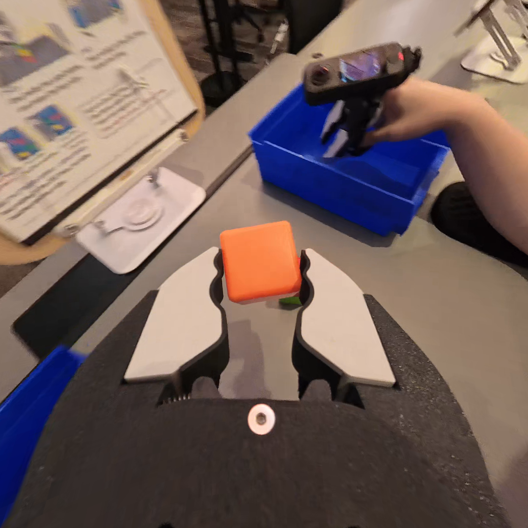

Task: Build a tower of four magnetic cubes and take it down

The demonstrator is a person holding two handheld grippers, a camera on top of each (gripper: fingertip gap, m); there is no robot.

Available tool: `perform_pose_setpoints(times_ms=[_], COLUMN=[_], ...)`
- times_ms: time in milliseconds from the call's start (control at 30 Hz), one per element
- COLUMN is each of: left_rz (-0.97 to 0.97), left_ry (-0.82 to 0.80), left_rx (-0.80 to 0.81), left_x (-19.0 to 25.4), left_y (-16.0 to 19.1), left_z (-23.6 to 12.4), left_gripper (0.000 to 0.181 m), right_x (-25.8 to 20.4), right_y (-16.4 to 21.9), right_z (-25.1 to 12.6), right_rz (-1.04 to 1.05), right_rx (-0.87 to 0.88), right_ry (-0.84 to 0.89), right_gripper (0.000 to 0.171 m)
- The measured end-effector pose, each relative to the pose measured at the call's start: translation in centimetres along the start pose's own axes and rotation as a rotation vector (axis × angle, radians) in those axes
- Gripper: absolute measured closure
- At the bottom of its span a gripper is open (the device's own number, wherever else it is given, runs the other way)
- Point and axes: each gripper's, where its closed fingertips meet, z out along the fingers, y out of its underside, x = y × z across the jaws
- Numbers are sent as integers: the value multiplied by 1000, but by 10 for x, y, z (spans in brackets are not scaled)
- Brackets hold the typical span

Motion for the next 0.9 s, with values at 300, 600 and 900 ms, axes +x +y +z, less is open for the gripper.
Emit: perform_pose_setpoints(times_ms=[300, 600, 900], left_rz=[68, 120, 44], left_ry=[193, 248, 298], left_rx=[-90, -197, -62], left_x=[41, 41, 42], left_y=[30, 65, 41], left_z=[73, 98, 84], left_gripper=[131, 130, 130], right_x=[3, 2, 0], right_y=[0, 1, 4], right_z=[-4, -5, -2], right_rz=[10, 8, -4], right_rx=[16, 12, -11], right_ry=[-9, -21, -26], right_gripper=[136, 136, 136])
